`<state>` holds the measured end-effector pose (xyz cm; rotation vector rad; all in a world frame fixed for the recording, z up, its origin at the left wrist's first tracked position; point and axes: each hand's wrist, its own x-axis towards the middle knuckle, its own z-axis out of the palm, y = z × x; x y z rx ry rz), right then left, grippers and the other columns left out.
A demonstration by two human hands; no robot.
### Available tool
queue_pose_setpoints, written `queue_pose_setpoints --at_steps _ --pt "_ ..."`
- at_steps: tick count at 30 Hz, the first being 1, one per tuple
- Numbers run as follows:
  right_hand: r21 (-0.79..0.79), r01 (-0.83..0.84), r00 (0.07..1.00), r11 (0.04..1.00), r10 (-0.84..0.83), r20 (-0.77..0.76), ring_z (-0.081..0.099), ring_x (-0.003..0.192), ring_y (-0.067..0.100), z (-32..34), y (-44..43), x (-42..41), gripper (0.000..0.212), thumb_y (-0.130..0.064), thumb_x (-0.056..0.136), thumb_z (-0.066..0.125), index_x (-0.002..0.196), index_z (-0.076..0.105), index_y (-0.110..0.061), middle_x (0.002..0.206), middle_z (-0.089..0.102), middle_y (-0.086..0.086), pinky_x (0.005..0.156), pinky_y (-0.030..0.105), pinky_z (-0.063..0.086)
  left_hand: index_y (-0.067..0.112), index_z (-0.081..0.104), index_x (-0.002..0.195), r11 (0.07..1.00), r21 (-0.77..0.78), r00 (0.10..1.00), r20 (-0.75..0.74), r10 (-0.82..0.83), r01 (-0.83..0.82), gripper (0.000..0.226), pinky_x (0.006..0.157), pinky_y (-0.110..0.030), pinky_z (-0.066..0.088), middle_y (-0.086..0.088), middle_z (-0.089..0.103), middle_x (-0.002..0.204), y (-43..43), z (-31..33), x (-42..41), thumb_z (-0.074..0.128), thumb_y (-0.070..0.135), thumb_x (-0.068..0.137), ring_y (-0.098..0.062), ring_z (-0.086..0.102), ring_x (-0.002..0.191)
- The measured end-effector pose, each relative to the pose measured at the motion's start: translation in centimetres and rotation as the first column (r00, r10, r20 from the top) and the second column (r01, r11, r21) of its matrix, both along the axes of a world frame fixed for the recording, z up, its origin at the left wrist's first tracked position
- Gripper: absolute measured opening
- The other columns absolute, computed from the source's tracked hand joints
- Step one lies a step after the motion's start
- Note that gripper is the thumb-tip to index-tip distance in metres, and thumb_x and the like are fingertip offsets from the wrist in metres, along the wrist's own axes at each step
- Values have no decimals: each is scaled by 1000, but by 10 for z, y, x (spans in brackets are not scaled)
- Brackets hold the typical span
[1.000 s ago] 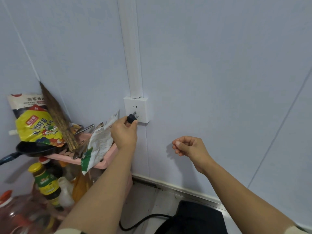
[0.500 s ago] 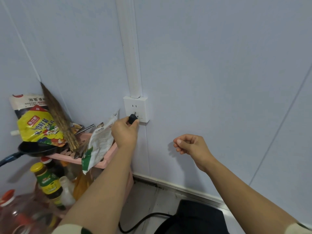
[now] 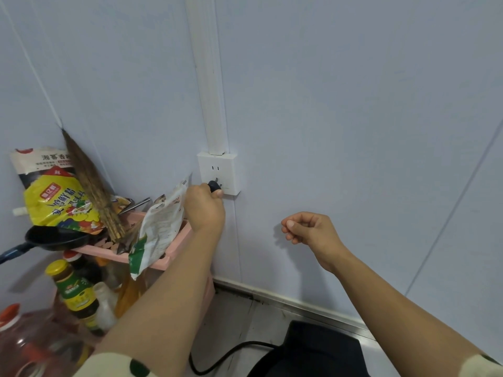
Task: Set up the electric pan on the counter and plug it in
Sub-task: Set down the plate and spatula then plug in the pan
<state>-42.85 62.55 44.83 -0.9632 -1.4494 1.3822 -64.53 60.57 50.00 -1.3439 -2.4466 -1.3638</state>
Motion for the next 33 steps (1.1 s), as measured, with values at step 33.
queue_pose_setpoints --at_steps 33 --pt "24 0 1000 1000 -1 20 61 63 15 11 -8 7 10 -3 88 60 87 70 -1 76 69 9 58 21 49 -7 67 81 999 23 992 124 38 -41 16 60 -32 36 -24 69 87 14 7 3 64 9 84 -36 65 85"
